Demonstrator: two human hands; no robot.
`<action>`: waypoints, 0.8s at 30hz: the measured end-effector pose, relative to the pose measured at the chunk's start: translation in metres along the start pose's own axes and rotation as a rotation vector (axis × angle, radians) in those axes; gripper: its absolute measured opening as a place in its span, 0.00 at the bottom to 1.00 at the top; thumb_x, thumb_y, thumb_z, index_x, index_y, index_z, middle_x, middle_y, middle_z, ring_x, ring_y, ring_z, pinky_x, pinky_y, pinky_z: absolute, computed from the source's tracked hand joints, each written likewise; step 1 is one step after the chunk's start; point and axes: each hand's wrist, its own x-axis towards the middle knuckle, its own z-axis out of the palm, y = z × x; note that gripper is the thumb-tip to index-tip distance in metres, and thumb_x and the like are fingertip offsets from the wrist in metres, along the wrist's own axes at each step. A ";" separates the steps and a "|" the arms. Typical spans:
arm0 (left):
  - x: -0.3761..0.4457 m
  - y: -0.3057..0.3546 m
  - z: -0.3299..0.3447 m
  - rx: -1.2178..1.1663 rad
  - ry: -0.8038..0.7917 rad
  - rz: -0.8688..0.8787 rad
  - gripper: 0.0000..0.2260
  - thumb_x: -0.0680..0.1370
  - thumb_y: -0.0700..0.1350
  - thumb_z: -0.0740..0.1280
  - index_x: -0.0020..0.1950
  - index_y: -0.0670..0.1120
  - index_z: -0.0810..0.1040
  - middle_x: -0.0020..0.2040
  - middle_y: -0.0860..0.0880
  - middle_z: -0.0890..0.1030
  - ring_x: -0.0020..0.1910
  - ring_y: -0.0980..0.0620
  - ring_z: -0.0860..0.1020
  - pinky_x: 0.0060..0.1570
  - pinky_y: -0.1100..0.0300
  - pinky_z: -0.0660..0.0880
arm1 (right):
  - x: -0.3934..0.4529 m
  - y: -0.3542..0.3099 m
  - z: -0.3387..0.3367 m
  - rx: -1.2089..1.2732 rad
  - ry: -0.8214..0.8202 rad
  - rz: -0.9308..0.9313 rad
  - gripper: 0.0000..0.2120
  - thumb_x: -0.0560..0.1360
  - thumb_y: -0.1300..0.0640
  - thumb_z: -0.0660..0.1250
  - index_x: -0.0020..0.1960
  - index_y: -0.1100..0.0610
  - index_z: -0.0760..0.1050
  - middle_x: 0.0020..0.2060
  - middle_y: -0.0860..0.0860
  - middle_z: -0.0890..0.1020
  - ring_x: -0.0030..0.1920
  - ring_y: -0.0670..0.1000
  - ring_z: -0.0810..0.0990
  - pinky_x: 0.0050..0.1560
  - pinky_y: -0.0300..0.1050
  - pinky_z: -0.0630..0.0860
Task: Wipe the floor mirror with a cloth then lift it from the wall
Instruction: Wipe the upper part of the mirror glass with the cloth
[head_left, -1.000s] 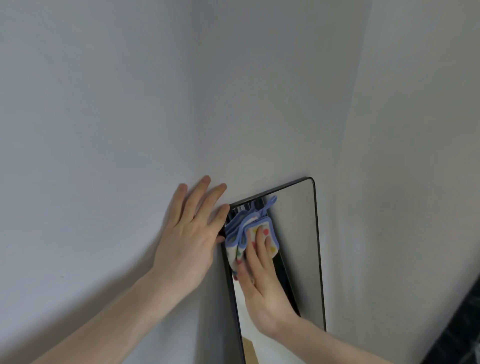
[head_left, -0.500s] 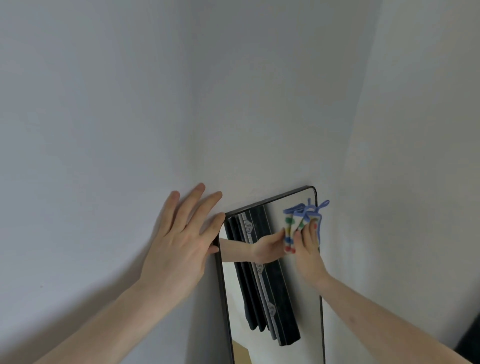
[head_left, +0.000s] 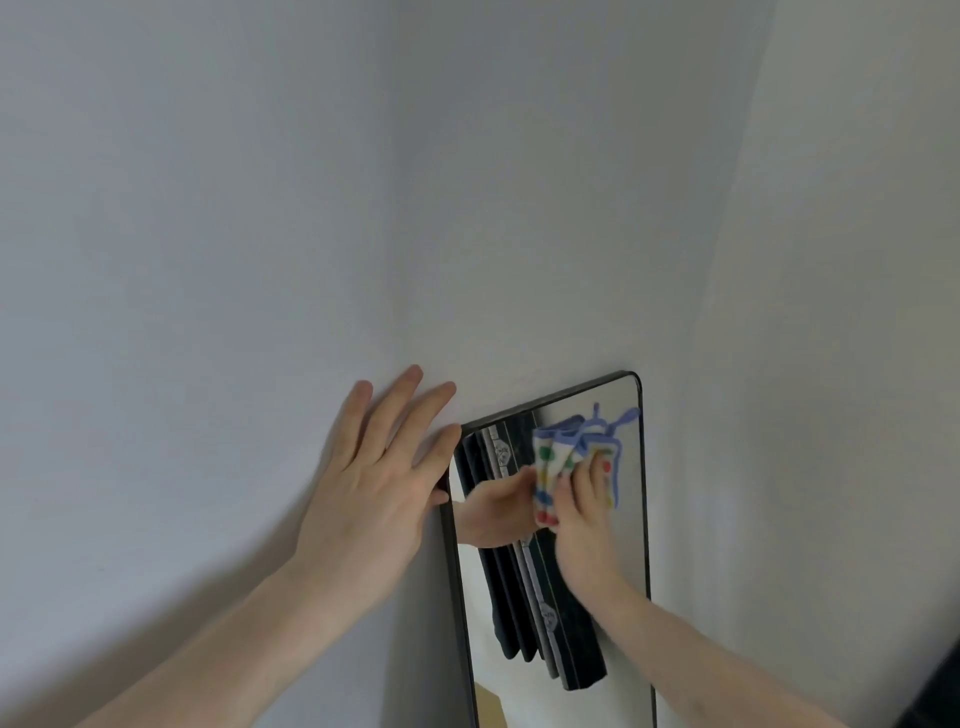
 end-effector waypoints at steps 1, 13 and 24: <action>0.000 -0.001 0.000 -0.003 0.003 -0.001 0.26 0.70 0.49 0.80 0.67 0.45 0.81 0.79 0.44 0.69 0.80 0.37 0.61 0.80 0.38 0.46 | -0.017 -0.023 0.003 0.098 -0.038 -0.026 0.28 0.87 0.57 0.51 0.83 0.48 0.45 0.83 0.49 0.41 0.83 0.51 0.37 0.83 0.53 0.45; -0.001 -0.001 -0.005 -0.009 -0.004 0.010 0.26 0.70 0.50 0.79 0.66 0.45 0.81 0.78 0.43 0.69 0.80 0.36 0.62 0.80 0.39 0.44 | -0.053 -0.027 0.013 0.058 -0.105 -0.114 0.28 0.87 0.45 0.47 0.84 0.43 0.40 0.82 0.38 0.35 0.81 0.39 0.33 0.83 0.46 0.41; -0.002 -0.002 -0.001 -0.016 0.024 0.013 0.27 0.67 0.49 0.81 0.65 0.44 0.82 0.77 0.43 0.70 0.79 0.36 0.63 0.80 0.39 0.45 | -0.089 -0.048 0.024 0.124 -0.198 -0.061 0.32 0.83 0.39 0.49 0.82 0.38 0.37 0.77 0.30 0.30 0.78 0.35 0.29 0.82 0.43 0.39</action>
